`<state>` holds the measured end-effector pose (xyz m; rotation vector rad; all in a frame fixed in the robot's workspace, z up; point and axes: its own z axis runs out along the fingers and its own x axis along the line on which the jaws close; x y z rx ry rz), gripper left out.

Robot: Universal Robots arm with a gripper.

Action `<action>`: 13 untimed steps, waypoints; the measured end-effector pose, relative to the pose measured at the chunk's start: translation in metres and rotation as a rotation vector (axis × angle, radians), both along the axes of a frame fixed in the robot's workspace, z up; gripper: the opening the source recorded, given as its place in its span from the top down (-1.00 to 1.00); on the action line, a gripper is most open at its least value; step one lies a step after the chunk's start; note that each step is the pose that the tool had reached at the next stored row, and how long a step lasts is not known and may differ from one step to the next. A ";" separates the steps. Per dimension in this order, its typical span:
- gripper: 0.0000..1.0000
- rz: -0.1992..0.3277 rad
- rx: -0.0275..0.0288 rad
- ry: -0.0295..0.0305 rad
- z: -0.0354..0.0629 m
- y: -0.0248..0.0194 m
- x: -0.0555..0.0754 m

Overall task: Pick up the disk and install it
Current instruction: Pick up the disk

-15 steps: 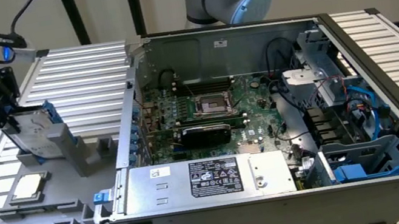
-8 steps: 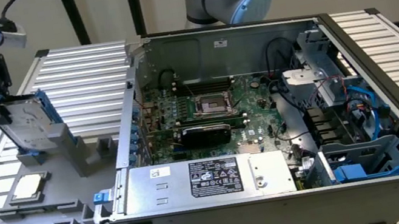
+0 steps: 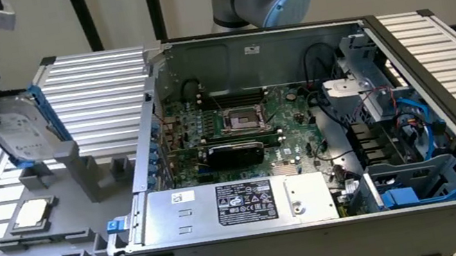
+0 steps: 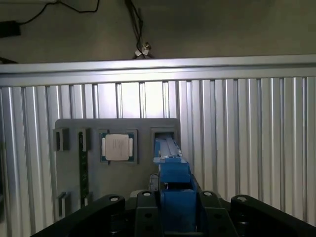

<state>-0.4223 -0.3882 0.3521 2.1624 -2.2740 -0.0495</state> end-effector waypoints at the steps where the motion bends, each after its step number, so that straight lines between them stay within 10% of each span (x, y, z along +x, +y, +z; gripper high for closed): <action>1: 0.35 0.000 -0.0001 0.0002 0.0045 0.0000 0.000; 13: 0.35 0.002 0.0136 0.0001 0.0547 -0.0016 0.032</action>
